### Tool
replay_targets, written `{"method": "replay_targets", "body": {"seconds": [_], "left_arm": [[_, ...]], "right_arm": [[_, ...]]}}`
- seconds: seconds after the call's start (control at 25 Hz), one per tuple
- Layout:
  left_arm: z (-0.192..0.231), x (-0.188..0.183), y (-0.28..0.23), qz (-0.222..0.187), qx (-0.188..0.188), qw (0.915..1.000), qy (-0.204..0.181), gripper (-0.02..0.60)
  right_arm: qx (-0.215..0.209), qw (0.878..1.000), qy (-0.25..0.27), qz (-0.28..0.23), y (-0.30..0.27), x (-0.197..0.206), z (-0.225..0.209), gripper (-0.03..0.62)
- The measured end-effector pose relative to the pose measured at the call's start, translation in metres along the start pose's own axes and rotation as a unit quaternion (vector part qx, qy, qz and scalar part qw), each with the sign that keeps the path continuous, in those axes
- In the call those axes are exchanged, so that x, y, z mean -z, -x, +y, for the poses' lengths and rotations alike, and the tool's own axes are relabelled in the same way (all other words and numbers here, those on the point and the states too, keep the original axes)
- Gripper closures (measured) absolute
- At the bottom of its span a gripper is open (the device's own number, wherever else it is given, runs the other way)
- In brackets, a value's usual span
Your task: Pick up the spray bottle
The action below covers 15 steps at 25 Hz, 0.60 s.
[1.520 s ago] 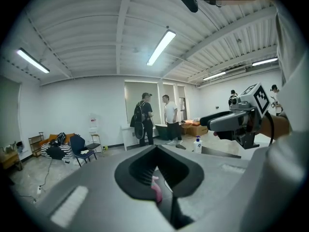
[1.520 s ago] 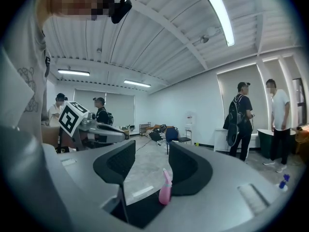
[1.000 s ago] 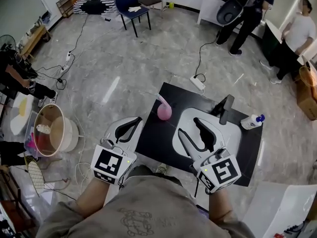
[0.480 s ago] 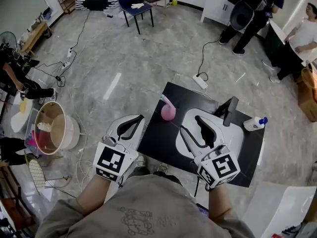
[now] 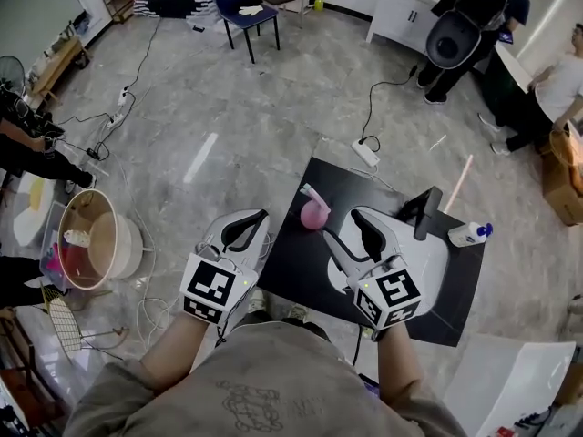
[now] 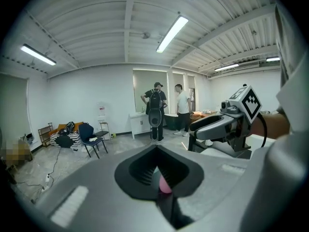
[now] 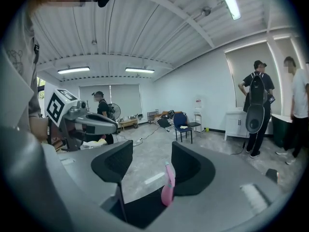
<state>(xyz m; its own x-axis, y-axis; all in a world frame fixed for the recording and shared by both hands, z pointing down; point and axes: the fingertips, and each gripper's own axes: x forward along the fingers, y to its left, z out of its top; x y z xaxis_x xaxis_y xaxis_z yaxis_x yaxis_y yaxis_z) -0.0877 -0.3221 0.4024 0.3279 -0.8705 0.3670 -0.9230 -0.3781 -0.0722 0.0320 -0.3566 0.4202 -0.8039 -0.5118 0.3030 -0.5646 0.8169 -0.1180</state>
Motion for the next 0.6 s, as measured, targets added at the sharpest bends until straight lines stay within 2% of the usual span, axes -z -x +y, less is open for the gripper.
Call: {"method": "replay_targets", "body": {"seconds": [0.28,0.6], "left_arm": [[0.012,0.034,-0.018,0.029,0.022,0.9991,0.020,0.581],[0.027,0.062,-0.046,0.056,0.050,0.9968,0.025,0.581]], "right_arm": [[0.006,0.998,-0.051,0.043,-0.045,0.040,-0.014,0.303],[0.030,0.991,-0.061,0.112,-0.090,0.095,-0.038,0.284]]}}
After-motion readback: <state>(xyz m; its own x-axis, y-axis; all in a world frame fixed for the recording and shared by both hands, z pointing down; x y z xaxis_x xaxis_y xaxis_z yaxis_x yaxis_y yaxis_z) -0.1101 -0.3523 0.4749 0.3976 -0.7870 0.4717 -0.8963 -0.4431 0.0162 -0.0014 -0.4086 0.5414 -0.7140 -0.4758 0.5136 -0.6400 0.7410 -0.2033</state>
